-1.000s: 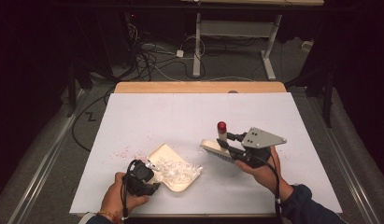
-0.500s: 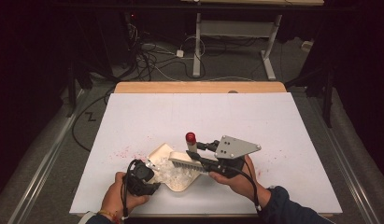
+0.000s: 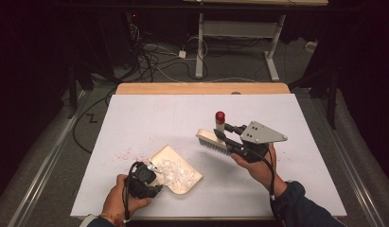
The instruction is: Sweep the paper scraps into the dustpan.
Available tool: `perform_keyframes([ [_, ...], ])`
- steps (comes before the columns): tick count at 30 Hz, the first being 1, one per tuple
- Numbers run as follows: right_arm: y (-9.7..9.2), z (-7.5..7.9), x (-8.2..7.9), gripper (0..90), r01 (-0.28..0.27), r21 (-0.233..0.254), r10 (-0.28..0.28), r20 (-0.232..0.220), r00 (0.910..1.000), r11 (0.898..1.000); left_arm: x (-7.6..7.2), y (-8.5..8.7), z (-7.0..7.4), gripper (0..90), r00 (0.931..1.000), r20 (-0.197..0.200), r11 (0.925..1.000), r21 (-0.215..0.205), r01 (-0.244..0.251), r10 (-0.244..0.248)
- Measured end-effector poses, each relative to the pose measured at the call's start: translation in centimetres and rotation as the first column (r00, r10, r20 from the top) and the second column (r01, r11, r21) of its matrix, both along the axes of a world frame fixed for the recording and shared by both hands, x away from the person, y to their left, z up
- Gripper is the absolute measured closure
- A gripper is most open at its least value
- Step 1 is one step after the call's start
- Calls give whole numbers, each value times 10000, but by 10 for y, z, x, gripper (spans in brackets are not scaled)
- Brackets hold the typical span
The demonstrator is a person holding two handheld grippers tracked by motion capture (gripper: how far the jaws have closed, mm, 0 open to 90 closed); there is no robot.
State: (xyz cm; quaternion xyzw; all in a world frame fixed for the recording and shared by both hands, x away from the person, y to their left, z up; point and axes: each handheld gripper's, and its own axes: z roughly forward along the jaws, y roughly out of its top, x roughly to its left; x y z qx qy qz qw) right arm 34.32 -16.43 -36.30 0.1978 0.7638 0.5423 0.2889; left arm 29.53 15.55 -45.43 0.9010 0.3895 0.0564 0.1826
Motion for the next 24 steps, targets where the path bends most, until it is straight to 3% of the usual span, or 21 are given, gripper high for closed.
perform_keyframes([
  [6, 4, -16, 10, 707, 306, -477, -315, -196, 9993, 9984, 0, 0, 0, 627, 10000, 14, 10000, -28, -29, 29],
  [8, 12, -22, 9, 707, 17, -429, -37, -455, 9990, 9991, 0, 0, 0, 627, 10000, 12, 10000, -43, -28, 28],
  [11, 18, -23, 7, 707, -96, -451, 73, -503, 9987, 9989, 0, 0, 0, 626, 10000, -12, 10000, -51, -4, 4],
  [19, 39, -23, -11, 707, -1269, -101, 1253, -943, 9876, 9919, 0, 1, 0, 627, 10000, 2, 10000, -67, -17, 17],
  [21, 41, -19, -17, 707, -1836, 262, 1854, -1183, 9755, 9826, 0, 1, 0, 626, 10000, -5, 10000, -68, -14, 14],
  [23, 43, -14, -24, 707, -2089, 364, 2117, -1092, 9712, 9773, 0, 1, 0, 627, 10000, 2, 10000, -48, -8, 8],
  [24, 43, -8, -29, 707, -2179, 295, 2196, -800, 9723, 9755, 0, 0, 0, 627, 10000, 14, 10000, -53, -24, 24],
])
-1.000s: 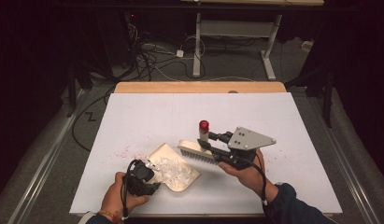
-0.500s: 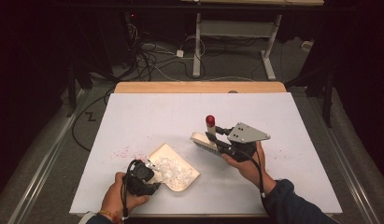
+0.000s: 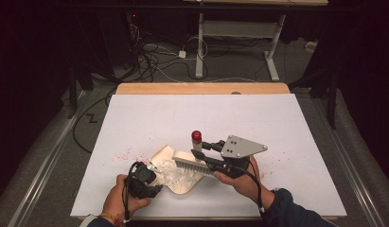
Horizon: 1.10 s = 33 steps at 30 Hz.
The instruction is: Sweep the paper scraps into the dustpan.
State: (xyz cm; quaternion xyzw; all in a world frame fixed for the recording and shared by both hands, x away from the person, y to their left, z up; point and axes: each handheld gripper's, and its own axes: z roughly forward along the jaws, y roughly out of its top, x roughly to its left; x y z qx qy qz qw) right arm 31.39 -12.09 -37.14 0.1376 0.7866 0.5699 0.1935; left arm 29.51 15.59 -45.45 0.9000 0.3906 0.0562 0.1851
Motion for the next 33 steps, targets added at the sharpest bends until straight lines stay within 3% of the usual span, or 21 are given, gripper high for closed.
perform_keyframes([
  [4, -3, 8, 0, 707, -3, 134, 2, 51, 10000, 9999, 1, 0, 1, 626, 10000, -53, 10000, 40, 43, -43],
  [7, -6, 14, 3, 707, 294, 141, -300, 409, 9987, 9995, 0, 1, 0, 627, 10000, -27, 10000, -18, -7, 7],
  [8, -7, 16, 11, 707, 517, 133, -524, 620, 9967, 9986, 0, 0, 0, 627, 10000, -1, 10000, 8, 13, -13],
  [11, -3, 15, 31, 707, 1031, 110, -1036, 695, 9922, 9946, 0, 0, 0, 627, 10000, -17, 10000, -3, -17, 17],
  [17, 19, 3, 64, 706, 1551, -92, -1526, 1295, 9798, 9879, 1, 3, 0, 627, 10000, -71, 9999, -129, 42, -43],
  [20, 27, -4, 72, 706, 1509, -197, -1472, 1277, 9808, 9884, 2, 4, 1, 627, 10000, -78, 9999, -162, 26, -27],
  [22, 39, -14, 81, 707, 1558, -571, -1482, 1194, 9817, 9861, 2, 5, 1, 626, 10000, -74, 9999, -162, 14, -16],
  [23, 39, -14, 81, 707, 1558, -571, -1482, 1194, 9817, 9861, 2, 5, 1, 627, 10000, -74, 9999, -162, 14, -16],
  [25, 41, -21, 79, 707, 1056, -555, -1012, 756, 9920, 9929, 2, 5, 0, 626, 10000, -60, 9998, -205, -24, 22],
  [30, 41, -21, 64, 705, 643, -761, -600, 584, 9965, 9950, 1, 10, 3, 626, 9999, -102, 9998, -180, -93, 91],
  [33, 34, -18, 43, 706, -27, -603, 38, 186, 9998, 9982, 1, 13, 5, 626, 9996, -123, 9994, -235, -270, 267],
])
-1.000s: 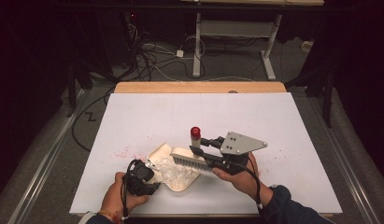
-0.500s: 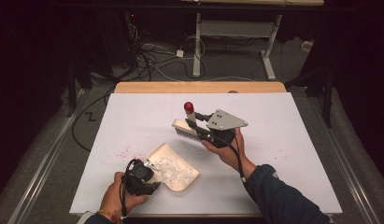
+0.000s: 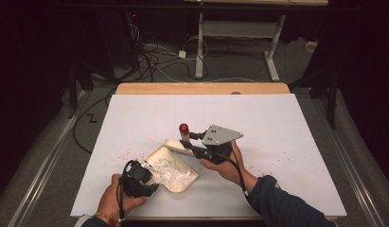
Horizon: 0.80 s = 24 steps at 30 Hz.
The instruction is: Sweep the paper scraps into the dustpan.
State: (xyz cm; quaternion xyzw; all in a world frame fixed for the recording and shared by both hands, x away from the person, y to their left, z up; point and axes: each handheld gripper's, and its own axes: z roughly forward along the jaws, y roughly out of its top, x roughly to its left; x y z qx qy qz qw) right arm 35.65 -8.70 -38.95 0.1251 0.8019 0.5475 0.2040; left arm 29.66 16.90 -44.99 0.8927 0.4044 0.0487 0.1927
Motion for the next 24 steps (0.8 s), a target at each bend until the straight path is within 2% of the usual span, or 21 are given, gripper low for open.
perform_keyframes([
  [1, -1, 1, -5, 706, -129, 71, 130, -181, 9998, 9999, 0, 0, 0, 626, 10000, 0, 10000, 0, 0, 0],
  [4, -4, 7, -19, 707, -608, 289, 616, -268, 9977, 9977, 0, 0, 0, 626, 10000, 16, 10000, 0, -42, 42],
  [5, -4, 7, -19, 707, -608, 289, 616, -268, 9977, 9977, 0, 0, 0, 626, 10000, -2, 10000, -2, -50, 50],
  [6, -6, 12, -25, 707, -825, 444, 837, -253, 9962, 9956, 1, 0, 0, 626, 10000, 2, 10000, 4, -61, 61],
  [8, -7, 14, -29, 707, -855, 453, 862, -148, 9962, 9953, 1, 1, 0, 626, 10000, -4, 10000, -1, -79, 79],
  [11, -12, 24, -33, 707, -975, 716, 980, -29, 9952, 9927, 1, 1, -1, 626, 10000, -13, 10000, 0, -94, 94],
  [14, -20, 32, -34, 706, -799, 895, 783, 217, 9967, 9928, 1, 1, -2, 626, 9999, -38, 9999, -18, -105, 105],
  [15, -26, 36, -34, 706, -508, 872, 467, 485, 9977, 9949, 1, 1, -2, 626, 9999, -39, 9999, -18, -99, 99],
  [18, -32, 37, -32, 706, -265, 855, 219, 543, 9983, 9960, 1, 2, -2, 626, 10000, -38, 10000, 29, -70, 70],
  [19, -38, 35, -31, 706, -20, 830, -25, 549, 9985, 9965, 1, 2, -3, 626, 10000, -31, 10000, 34, -76, 76],
  [23, -46, 31, -29, 706, 320, 618, -348, 454, 9984, 9976, 1, 2, -3, 626, 9999, -53, 9999, 55, -90, 90],
  [24, -53, 28, -29, 706, 541, 527, -565, 449, 9974, 9971, 1, 1, -3, 626, 9999, -48, 9999, 65, -99, 99],
])
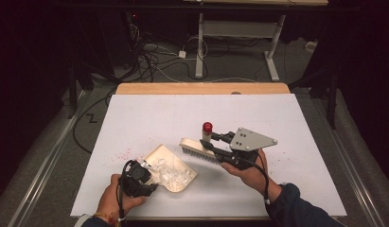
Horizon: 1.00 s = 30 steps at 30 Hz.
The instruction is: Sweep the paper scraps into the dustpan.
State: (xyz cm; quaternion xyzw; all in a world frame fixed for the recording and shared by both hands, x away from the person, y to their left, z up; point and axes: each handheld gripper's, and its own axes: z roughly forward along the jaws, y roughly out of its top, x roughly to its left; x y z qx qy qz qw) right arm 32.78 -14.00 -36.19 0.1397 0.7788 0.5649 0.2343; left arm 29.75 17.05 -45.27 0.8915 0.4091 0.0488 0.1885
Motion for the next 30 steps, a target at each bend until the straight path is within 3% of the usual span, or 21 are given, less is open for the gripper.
perform_keyframes([
  [5, -8, -9, 0, 706, 384, -428, -395, -230, 9990, 9983, 0, 0, 0, 627, 10000, -57, 10000, 81, 35, -34],
  [8, -4, -21, -4, 706, -12, -588, -32, -746, 9972, 9983, -1, 1, 0, 626, 10000, -28, 10000, 81, -1, 1],
  [11, 3, -20, -10, 706, -259, -715, 208, -711, 9973, 9971, -3, 2, 1, 626, 10000, -66, 9999, 154, 5, -4],
  [14, 14, -19, -19, 706, -895, -629, 839, -870, 9927, 9940, -4, 4, 1, 626, 10000, -86, 9999, 129, 13, -12],
  [20, 24, -11, -28, 706, -1344, -272, 1329, -493, 9899, 9906, -5, 6, 1, 626, 9999, -114, 9999, 139, 13, -12],
  [25, 11, -2, -24, 706, -984, -88, 981, -238, 9949, 9951, -6, 8, 1, 626, 9999, -136, 9997, 227, 80, -77],
  [30, -19, 12, -23, 706, -559, 226, 564, -215, 9982, 9982, -8, 9, 3, 627, 9995, -195, 9987, 419, 273, -265],
])
